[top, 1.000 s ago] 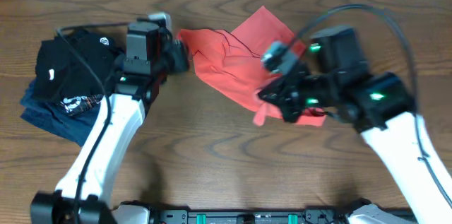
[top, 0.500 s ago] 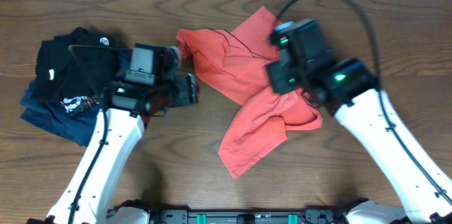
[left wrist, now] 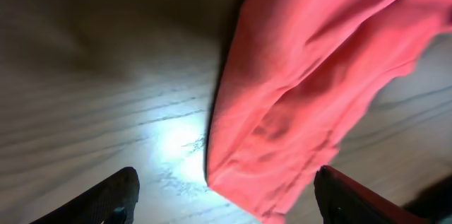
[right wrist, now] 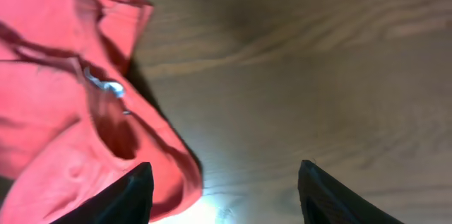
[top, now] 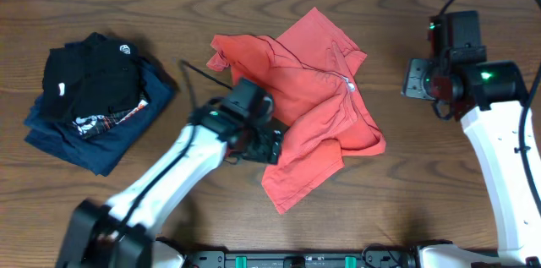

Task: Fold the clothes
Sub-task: 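Lay the shirt down and release it with both grippers, then grasp the shirt's left corner with left gripper, right corner with right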

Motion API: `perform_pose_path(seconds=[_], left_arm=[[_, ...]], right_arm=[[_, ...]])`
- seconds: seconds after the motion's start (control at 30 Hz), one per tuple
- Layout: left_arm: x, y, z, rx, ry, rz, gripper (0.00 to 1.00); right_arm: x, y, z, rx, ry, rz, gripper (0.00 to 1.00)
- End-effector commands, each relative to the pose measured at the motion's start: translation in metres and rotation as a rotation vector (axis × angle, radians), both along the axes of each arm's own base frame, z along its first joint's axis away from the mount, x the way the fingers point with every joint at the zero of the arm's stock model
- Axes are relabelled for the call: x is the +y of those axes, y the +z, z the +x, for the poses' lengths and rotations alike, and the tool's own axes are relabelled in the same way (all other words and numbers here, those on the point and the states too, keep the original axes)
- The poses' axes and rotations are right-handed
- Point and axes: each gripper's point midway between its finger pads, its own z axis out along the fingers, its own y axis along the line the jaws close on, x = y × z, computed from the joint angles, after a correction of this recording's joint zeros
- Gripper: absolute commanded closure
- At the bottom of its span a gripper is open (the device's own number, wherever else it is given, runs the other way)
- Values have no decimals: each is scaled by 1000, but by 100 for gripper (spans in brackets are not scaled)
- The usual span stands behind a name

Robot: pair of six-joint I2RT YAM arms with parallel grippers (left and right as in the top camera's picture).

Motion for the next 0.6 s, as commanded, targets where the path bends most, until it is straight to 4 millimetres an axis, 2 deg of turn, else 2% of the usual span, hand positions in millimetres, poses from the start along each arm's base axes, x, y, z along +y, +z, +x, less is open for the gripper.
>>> perform_pose_path(seconds=[0.0,0.27,0.3,0.4,0.47,0.57], left_arm=[[-8,-26,-10,53,-61,30,19],[-26,-66,-19,103,-136,65,19],[-28,-68,-21,108,-145,69,28],[-29,-69,-26,117,-157,76,94],[-22,-65,-27,127,-145,93,94],[11,-48,-23,131,-83,187,94]], right_arm=[[-7,8,-2,-20,-38,11,36],[-8,7,-3,-12,-40,14,36],[-8,6,-4,-11,-39,14,36],[-8,6,-4,-10,-40,14,37],[-9,7,-3,-13,-42,14,39],[-7,5,-3,-7,-20,15,43]])
